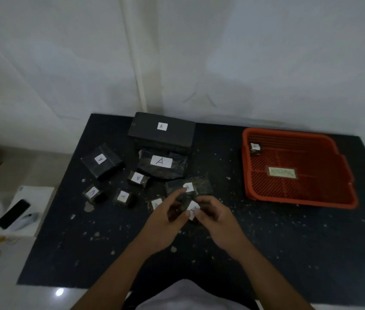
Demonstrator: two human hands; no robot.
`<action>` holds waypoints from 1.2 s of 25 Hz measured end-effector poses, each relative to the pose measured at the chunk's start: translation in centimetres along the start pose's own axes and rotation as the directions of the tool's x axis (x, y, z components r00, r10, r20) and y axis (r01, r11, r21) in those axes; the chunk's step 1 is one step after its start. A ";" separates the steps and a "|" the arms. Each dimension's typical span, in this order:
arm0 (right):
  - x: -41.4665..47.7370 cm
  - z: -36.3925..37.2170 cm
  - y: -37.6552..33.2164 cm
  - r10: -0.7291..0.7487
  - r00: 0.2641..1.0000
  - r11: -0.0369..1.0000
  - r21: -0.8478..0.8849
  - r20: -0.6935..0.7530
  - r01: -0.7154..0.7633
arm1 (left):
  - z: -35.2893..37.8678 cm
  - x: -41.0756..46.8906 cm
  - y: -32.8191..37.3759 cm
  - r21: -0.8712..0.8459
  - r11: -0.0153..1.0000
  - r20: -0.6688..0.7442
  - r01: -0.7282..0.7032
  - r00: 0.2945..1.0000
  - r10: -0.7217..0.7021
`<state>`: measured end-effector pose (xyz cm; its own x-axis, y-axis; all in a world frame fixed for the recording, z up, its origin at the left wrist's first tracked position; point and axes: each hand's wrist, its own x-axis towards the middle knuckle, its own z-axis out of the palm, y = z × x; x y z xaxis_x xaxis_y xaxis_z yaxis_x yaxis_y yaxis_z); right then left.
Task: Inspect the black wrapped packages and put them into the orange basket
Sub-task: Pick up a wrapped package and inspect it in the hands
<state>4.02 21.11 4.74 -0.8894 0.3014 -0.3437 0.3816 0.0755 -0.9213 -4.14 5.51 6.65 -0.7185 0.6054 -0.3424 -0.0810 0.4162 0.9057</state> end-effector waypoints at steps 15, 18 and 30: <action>-2.3 -10.5 0.9 -0.043 0.999 0.998 -0.053 0.009 0.044 | 8.0 2.6 4.2 -0.077 0.990 0.052 -0.115 0.992 0.119; -2.7 -11.5 0.9 -0.069 0.998 0.993 -0.093 0.001 0.069 | 9.9 2.7 4.6 0.163 0.953 0.002 -0.257 0.966 0.260; -3.8 -15.3 2.2 -0.004 1.000 1.000 -0.020 -0.014 0.004 | 12.1 3.9 6.3 0.017 0.987 0.119 -0.160 0.980 0.157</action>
<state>12.10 34.72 6.79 -0.8873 0.3147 -0.3372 0.3832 0.0959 -0.9187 0.88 18.74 8.01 -0.6347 0.7398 -0.2232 0.0467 0.3251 0.9445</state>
